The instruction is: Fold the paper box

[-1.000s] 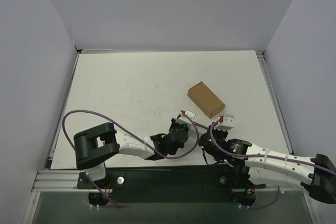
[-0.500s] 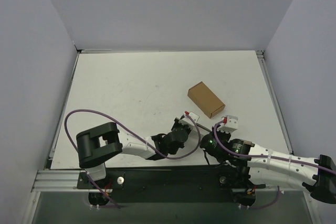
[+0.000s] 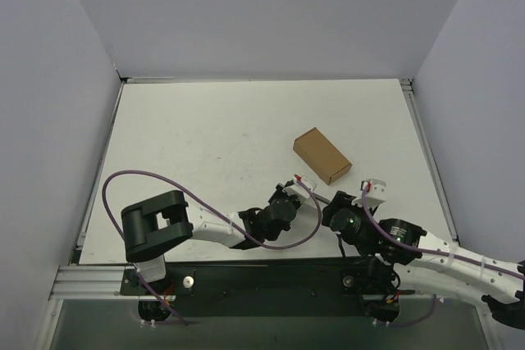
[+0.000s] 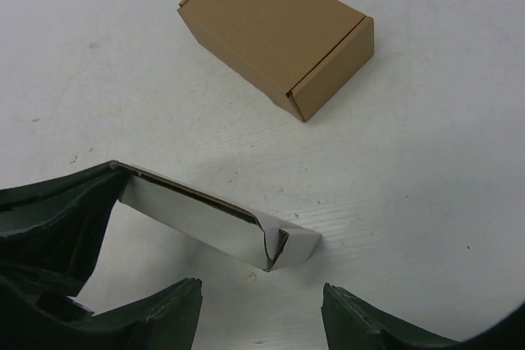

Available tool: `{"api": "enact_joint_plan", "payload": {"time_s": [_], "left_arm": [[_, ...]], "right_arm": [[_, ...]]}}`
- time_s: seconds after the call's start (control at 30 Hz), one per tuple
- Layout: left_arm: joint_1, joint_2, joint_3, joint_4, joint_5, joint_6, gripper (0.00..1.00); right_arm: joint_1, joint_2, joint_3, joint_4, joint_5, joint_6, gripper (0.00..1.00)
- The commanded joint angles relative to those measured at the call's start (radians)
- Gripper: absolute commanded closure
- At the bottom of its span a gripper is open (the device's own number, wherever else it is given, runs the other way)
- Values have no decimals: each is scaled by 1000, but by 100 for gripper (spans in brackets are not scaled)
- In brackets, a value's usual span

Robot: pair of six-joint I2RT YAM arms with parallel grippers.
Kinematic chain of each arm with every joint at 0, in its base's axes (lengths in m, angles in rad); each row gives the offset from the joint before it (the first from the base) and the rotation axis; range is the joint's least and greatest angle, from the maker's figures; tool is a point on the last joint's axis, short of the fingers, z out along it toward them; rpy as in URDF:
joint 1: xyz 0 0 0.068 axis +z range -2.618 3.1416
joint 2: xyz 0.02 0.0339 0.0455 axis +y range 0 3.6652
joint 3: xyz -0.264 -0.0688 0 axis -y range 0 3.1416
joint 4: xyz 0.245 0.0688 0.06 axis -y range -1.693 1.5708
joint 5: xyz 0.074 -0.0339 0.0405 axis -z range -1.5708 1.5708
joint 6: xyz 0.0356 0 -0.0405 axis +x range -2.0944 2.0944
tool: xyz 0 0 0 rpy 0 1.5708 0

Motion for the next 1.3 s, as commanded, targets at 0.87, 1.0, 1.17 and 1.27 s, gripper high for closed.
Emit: {"api": "enact_joint_plan", "payload": {"time_s": [0.87, 1.0, 1.17, 1.27], "left_arm": [[-22, 62, -21, -263, 59, 11, 100], [-21, 63, -21, -265, 56, 11, 100], [-21, 62, -21, -263, 53, 11, 100], [-21, 59, -24, -261, 52, 11, 100]], "right_arm": [[-294, -88, -215, 377, -202, 278, 32], [-294, -108, -234, 348, -184, 297, 32], [-294, -114, -229, 313, -167, 294, 32], [-294, -107, -232, 313, -161, 297, 34]]}}
